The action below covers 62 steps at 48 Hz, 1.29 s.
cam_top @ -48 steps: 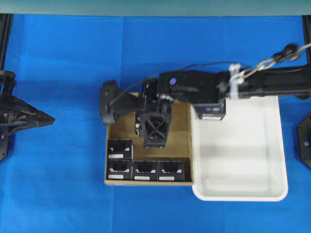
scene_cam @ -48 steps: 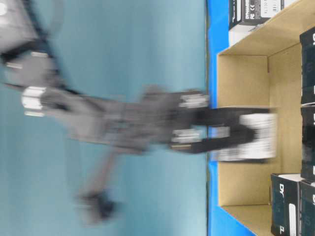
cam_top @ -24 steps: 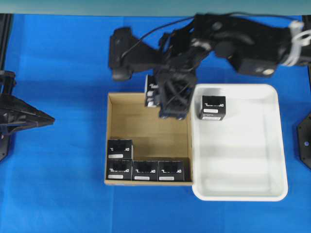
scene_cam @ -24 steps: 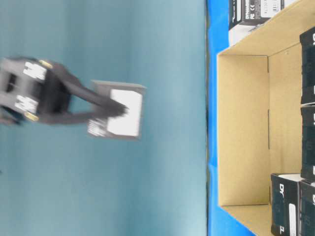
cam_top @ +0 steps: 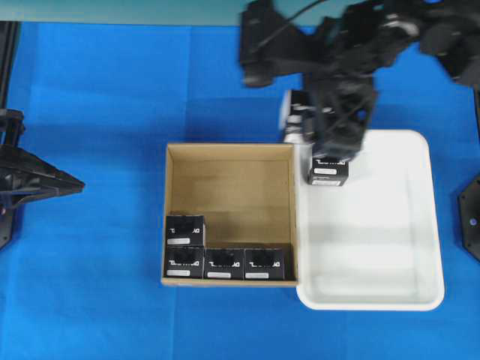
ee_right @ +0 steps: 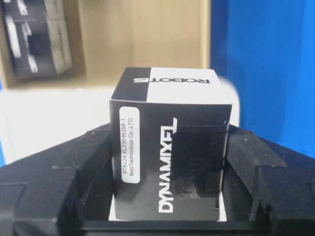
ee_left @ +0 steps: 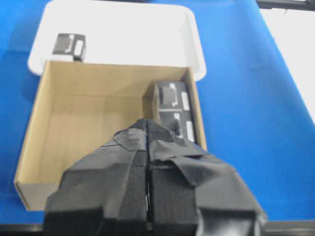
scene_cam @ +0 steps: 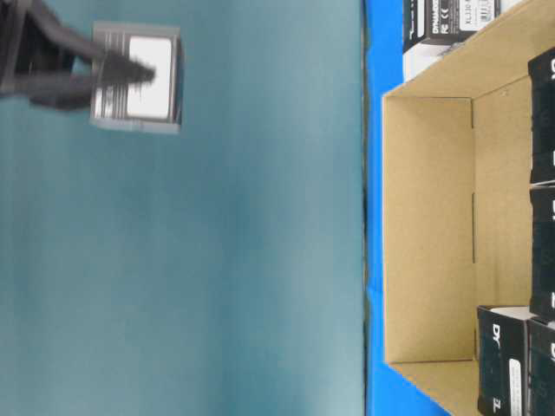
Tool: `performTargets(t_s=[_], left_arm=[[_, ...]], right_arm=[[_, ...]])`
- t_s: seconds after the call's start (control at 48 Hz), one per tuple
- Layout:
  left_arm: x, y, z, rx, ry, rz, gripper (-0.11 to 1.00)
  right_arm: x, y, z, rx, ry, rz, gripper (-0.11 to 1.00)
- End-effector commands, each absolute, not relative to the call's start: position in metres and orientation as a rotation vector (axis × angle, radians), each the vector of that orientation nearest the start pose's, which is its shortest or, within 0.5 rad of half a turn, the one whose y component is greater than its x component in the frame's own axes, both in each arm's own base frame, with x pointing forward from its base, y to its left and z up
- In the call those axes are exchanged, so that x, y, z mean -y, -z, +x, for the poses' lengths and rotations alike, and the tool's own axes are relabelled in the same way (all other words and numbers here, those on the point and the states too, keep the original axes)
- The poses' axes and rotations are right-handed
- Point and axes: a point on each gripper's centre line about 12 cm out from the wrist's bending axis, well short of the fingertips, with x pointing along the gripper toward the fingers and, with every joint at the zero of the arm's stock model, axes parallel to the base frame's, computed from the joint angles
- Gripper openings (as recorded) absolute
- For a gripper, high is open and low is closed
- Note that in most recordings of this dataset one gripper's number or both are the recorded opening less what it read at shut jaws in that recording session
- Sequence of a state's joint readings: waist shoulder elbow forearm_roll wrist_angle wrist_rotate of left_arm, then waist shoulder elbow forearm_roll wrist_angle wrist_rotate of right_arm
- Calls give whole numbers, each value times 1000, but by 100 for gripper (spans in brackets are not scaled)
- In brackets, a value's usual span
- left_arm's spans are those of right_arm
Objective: Pick the box from inside the cardboard box.
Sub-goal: 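Lower the box into the white tray beside the other box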
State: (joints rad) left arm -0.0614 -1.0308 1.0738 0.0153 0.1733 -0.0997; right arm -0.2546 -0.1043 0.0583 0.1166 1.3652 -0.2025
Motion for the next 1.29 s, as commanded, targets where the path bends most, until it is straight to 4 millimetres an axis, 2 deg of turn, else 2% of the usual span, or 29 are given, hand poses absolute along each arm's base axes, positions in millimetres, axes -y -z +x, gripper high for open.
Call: performTargets(t_s=[0.0,0.354,0.521,1.146,1.271], left_arm=[[12,-306,190,-191,52,-75,-7],[11,-306,190,-191,51,-75,-7],[11,-306,190,-191,49,-75,-7],[11,-307,190,-186,48,-77,-7],[11,-308,191,-180,48,-77,-7]], right_arm=[[77,-327,328,-1305,22,108,61],[82,-296,266,-1308,89,141,61],[78,-267,249,-1385,76,137,61],[75,-165,232,-1394,39,66,61],[76,-151,234,-1377,47,58,61]])
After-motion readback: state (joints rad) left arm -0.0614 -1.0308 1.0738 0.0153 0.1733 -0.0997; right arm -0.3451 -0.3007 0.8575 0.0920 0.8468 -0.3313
